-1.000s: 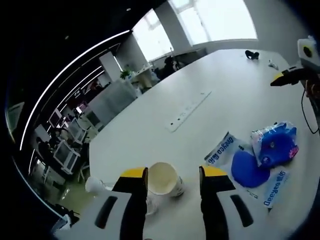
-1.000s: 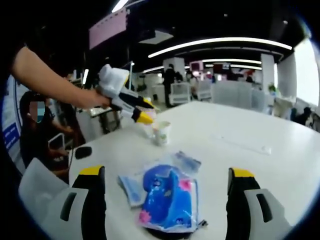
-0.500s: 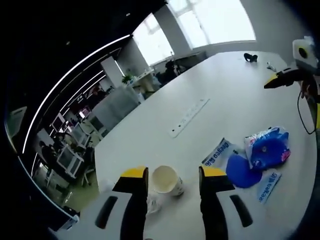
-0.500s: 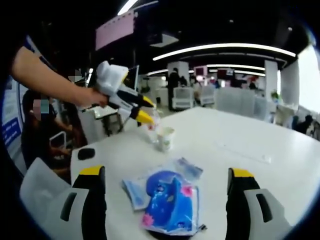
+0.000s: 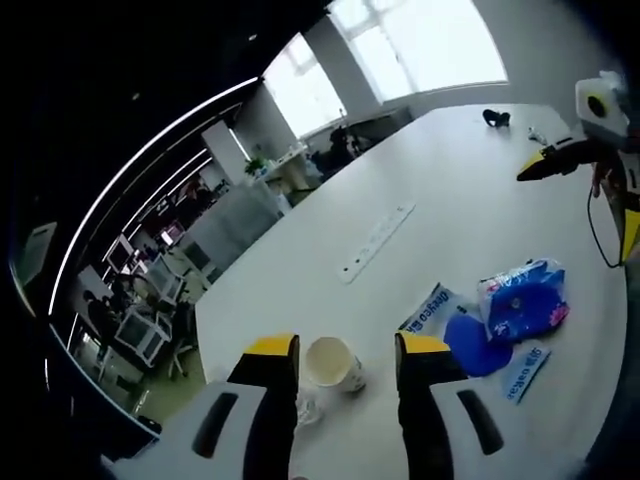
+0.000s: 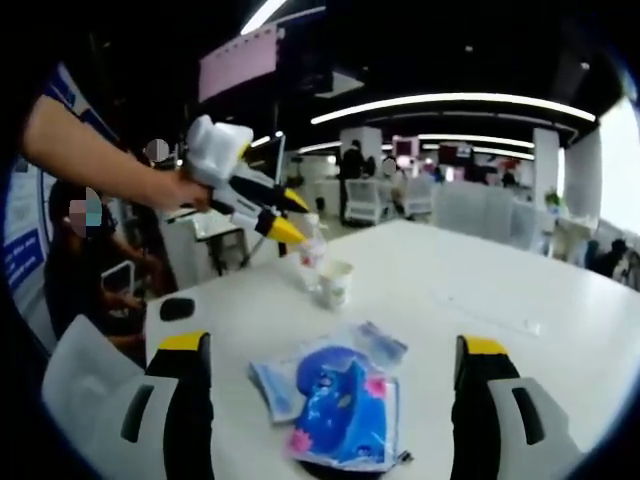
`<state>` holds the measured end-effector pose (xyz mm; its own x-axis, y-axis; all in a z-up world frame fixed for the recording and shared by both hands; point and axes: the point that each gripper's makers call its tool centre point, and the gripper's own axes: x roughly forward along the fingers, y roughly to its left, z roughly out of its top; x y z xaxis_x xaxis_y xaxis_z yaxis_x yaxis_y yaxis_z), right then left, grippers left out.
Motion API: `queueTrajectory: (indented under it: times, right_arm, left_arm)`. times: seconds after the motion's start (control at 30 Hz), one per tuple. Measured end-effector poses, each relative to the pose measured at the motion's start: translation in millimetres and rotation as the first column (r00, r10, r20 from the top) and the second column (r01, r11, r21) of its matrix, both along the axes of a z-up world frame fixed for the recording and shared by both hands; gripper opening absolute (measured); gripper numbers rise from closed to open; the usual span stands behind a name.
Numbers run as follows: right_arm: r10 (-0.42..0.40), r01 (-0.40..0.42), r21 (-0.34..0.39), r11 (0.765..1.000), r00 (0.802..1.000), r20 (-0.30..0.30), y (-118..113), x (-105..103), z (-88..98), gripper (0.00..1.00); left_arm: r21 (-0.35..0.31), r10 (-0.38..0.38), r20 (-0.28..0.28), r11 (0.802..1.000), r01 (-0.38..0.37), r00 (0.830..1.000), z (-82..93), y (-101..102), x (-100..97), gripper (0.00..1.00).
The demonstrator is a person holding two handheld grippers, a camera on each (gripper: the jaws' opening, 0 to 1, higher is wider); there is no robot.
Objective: Arrange the tabletop items into an orderly group along one side of the table until the central work area is clear of visible clutter.
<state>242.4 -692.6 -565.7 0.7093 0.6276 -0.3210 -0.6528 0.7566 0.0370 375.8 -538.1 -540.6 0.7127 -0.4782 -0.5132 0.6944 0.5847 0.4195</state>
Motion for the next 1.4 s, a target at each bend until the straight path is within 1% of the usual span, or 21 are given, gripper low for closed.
queueTrajectory:
  times: [0.23,0.43,0.53,0.67,0.83,1.03,1.2,1.4]
  right_arm:
    - [0.003,-0.003,-0.006,1.000,1.000,0.012,-0.9,0.4,3.6,0.99]
    - [-0.009,0.009,-0.010,1.000,1.000,0.012,-5.4,1.6,3.1,0.98]
    - [-0.010,0.010,-0.017,1.000,1.000,0.010,-7.1,0.9,1.3,0.97]
    - [-0.017,0.017,-0.035,0.999,1.000,0.001,-9.8,-1.7,-3.6,0.94]
    - [-0.020,0.020,-0.056,0.998,1.000,-0.003,-12.3,-5.6,-8.5,0.90]
    - [-0.028,0.026,-0.076,0.997,0.999,-0.024,-16.7,-11.9,-17.5,0.80]
    - [-0.043,0.038,-0.110,0.993,0.998,-0.041,-23.7,-15.3,-26.0,0.71]
    - [-0.068,0.059,-0.130,0.990,0.996,-0.065,-31.5,-18.3,-35.1,0.65]
  left_arm:
    - [-0.006,-0.011,0.013,1.000,0.011,1.000,8.4,-5.3,-4.5,0.36]
    - [-0.011,-0.015,0.026,1.000,0.015,1.000,16.1,-9.0,-8.3,0.36]
    - [-0.017,-0.018,0.036,1.000,0.018,0.999,20.5,-11.6,-12.7,0.36]
    - [-0.024,-0.021,0.039,0.999,0.022,0.999,21.7,-14.8,-20.5,0.35]
    - [-0.035,-0.025,0.040,0.999,0.027,0.999,20.6,-18.4,-28.6,0.35]
    - [-0.041,-0.030,0.032,0.999,0.032,0.999,13.3,-21.9,-38.8,0.34]
    - [-0.050,-0.027,0.022,0.998,0.028,0.999,7.0,-22.1,-42.7,0.33]
    - [-0.052,-0.031,0.005,0.998,0.031,1.000,-0.4,-24.3,-46.1,0.31]
